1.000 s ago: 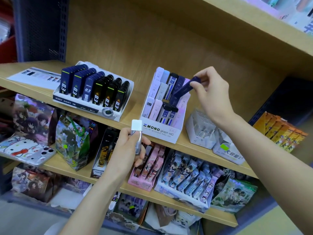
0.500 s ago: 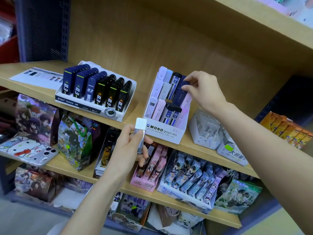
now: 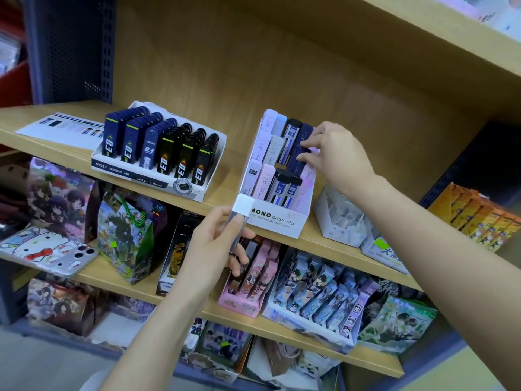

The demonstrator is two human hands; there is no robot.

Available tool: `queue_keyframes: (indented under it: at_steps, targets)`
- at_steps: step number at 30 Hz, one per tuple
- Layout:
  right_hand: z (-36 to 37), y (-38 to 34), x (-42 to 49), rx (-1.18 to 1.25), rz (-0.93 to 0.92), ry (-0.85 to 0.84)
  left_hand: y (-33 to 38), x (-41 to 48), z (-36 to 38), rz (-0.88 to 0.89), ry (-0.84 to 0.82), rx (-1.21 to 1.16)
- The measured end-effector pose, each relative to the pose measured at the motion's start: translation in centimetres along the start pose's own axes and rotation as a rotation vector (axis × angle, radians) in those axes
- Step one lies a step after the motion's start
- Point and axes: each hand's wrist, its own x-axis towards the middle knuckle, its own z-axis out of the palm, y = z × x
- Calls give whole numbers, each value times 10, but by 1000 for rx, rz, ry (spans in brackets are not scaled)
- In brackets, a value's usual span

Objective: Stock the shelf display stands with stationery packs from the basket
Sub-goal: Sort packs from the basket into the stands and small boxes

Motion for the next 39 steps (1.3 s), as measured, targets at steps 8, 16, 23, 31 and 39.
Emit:
queue_keyframes:
  at_steps: [8,16,23,31,39]
  targets:
    - [-9,-39,-50,325,45,34,0,-3,3,-71,-46,48]
    - [-19,-61,-133,748,142,-298,-18,-21,17,99,-199,156]
    - [-42,-17,-178,814,206,-197,-21,-30,50,375,-241,602]
    - [-65,103,-174,453,394,412,7,23,123,619,-296,923]
    - [-27,156,-128,309,408,199,-14,67,166,695,-367,1277]
